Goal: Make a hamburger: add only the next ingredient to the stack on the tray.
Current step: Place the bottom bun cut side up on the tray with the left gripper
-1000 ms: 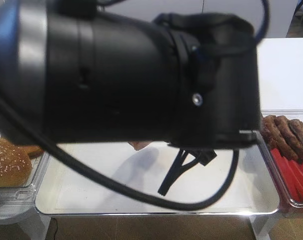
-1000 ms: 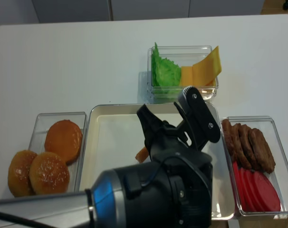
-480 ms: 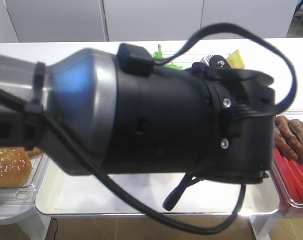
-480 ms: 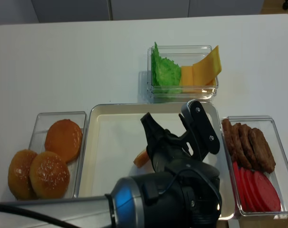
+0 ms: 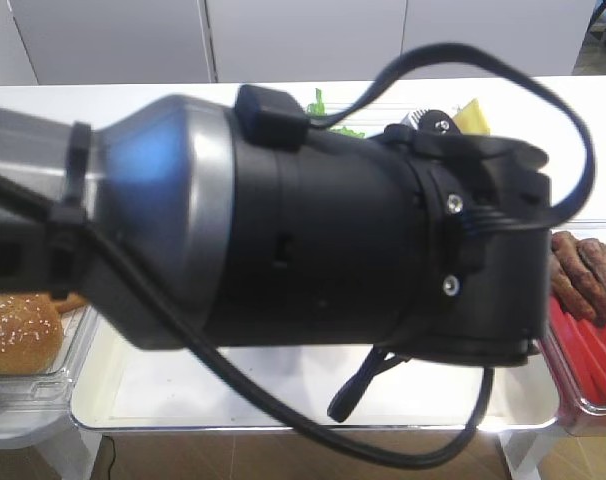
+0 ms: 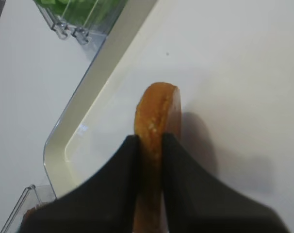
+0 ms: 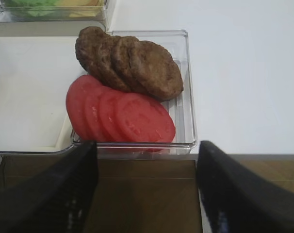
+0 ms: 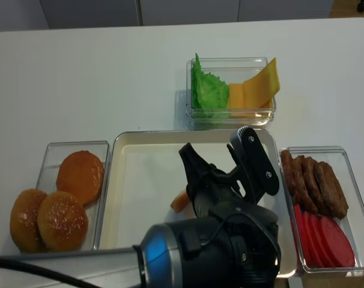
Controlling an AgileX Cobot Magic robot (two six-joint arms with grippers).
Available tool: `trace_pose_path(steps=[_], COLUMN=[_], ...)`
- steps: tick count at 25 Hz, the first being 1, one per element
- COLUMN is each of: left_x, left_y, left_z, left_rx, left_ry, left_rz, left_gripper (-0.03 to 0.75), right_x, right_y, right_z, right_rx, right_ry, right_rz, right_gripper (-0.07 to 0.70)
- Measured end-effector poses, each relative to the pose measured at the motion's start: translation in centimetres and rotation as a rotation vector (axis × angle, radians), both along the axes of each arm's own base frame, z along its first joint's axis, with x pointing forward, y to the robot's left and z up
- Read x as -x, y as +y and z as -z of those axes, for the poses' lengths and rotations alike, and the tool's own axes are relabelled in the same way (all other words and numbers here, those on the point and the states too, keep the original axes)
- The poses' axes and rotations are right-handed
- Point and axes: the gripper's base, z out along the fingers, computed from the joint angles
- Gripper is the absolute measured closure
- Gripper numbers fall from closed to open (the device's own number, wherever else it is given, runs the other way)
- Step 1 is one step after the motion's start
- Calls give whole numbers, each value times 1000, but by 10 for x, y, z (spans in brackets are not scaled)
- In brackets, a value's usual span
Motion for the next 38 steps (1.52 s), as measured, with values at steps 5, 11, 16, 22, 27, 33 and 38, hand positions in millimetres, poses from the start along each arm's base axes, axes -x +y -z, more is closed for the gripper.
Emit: trace_pose_path(steps=[5, 11, 16, 22, 27, 33, 38], left_x=[0, 2, 2, 4, 8, 13, 14], left_y=[-1, -1, -1, -3, -6, -12, -15], left_z=[0, 2, 2, 2, 2, 3, 5], left_rx=[7, 18, 19, 20, 34, 69, 107], left_ry=[0, 27, 29, 29, 32, 55, 82], left_rz=[7, -1, -2, 8, 31, 58, 77], left_gripper=[620, 620, 575, 456, 349, 265, 191], right_x=[0, 0, 0, 0, 0, 0, 0], right_y=[0, 0, 0, 0, 0, 0, 0], right_z=[0, 0, 0, 0, 0, 0, 0], right_rx=[0, 0, 0, 2, 2, 2, 2], right_ry=[0, 0, 0, 0, 0, 0, 0], right_rz=[0, 0, 0, -1, -1, -1, -1], right_gripper=[136, 136, 136, 136, 136, 136, 136])
